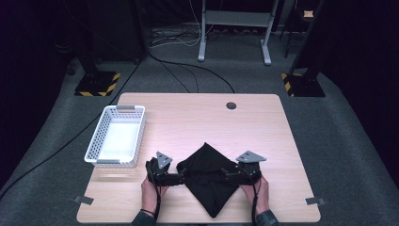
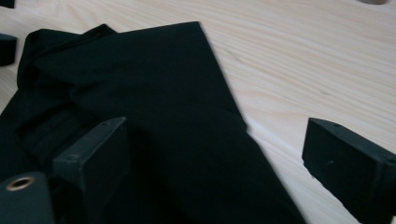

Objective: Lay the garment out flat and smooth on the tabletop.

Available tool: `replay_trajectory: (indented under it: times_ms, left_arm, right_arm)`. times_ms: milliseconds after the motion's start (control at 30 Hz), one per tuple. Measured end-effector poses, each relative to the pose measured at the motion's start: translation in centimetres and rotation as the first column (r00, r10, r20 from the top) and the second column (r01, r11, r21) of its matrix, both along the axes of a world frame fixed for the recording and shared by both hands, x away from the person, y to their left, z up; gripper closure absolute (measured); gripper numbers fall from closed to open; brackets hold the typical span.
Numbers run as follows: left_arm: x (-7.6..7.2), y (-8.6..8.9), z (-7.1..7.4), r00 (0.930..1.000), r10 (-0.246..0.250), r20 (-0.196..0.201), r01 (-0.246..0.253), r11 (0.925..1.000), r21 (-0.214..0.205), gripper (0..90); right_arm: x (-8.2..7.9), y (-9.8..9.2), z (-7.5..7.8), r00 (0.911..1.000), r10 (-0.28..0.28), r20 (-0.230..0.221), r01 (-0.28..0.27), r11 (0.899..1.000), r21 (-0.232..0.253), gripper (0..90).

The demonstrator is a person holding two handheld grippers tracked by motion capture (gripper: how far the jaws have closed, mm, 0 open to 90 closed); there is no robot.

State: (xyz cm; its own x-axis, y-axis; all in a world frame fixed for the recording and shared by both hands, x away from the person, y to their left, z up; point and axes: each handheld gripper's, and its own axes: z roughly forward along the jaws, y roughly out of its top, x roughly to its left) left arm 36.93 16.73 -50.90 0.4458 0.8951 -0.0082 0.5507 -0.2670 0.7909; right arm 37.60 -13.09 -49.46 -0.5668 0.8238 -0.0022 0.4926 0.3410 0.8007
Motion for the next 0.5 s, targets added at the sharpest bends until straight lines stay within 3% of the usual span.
replay_trajectory:
  times_ms: [100, 167, 267, 367, 500]
  left_arm:
    - [0.4, -0.4, -0.4, 0.9997, -0.014, -0.021, 0.014, 0.9990, 0.042, 0.0]
    - [0.6, -0.5, -0.6, 0.9992, -0.018, -0.036, 0.020, 0.9986, 0.049, 0.0]
    - [0.6, -0.5, -1.1, 0.9985, -0.031, -0.046, 0.034, 0.9975, 0.062, 0.2]
    - [0.4, -0.3, -1.8, 0.9969, -0.031, -0.071, 0.033, 0.9991, 0.026, 0.7]
    - [-0.3, -0.6, -1.8, 0.9985, -0.030, -0.045, 0.033, 0.9982, 0.049, 2.2]
  right_arm:
    - [0.4, 2.3, -1.2, 0.9990, 0.021, -0.040, -0.023, 0.999, -0.046, 6.0]
    - [0.5, 2.7, -2.0, 0.9987, 0.018, -0.048, -0.021, 0.998, -0.061, 5.8]
    - [0.5, 2.1, -2.8, 0.9986, 0.018, -0.050, -0.019, 1.000, -0.023, 5.4]
    - [0.2, 1.6, -3.1, 0.9988, 0.028, -0.039, -0.029, 0.999, -0.045, 6.7]
    - [-0.3, 1.6, -3.2, 0.9992, 0.026, -0.031, -0.027, 0.998, -0.051, 7.5]
